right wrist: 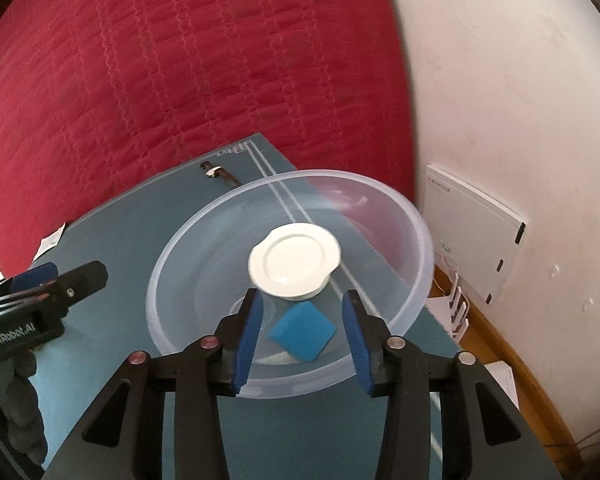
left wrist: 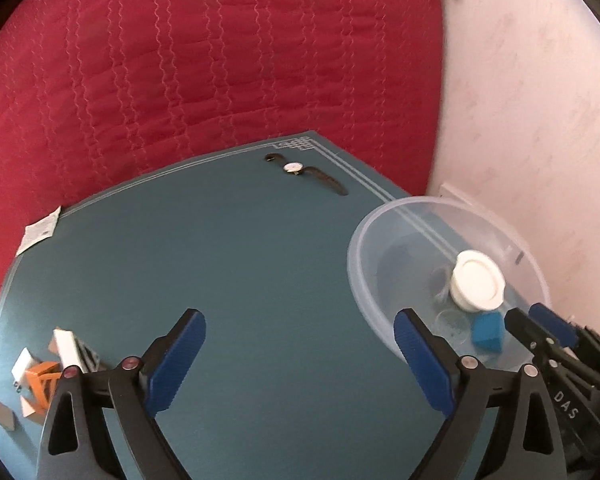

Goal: Organize rigid objects
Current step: 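Move the left gripper back to the blocks and grasp the white block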

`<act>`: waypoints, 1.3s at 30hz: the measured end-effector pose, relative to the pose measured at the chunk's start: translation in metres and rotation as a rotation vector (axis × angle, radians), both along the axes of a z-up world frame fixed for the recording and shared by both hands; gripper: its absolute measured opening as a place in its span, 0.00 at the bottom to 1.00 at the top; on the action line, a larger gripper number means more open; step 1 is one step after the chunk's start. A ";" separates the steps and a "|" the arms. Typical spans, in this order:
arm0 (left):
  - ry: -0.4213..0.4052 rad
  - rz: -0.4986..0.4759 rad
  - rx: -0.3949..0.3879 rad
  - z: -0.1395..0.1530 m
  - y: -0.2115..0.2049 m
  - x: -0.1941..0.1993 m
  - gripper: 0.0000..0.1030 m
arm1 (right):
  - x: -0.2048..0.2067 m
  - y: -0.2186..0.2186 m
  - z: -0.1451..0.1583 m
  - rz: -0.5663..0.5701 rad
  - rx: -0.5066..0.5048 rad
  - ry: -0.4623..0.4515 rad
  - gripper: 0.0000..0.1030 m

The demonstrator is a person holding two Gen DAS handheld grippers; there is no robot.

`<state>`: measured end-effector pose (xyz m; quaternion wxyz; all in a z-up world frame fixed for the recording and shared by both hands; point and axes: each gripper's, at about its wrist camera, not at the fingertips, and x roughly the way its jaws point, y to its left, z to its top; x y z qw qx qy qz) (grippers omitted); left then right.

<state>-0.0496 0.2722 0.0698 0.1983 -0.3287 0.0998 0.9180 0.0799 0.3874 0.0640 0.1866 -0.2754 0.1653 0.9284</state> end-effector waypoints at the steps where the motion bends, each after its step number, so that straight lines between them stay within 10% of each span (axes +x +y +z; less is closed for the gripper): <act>1: 0.001 0.001 -0.004 -0.001 -0.003 0.000 0.95 | -0.001 -0.002 0.000 0.009 0.000 -0.003 0.42; 39: 0.052 0.409 -0.022 -0.008 -0.224 0.027 0.99 | -0.033 -0.165 0.014 0.360 0.067 -0.056 0.47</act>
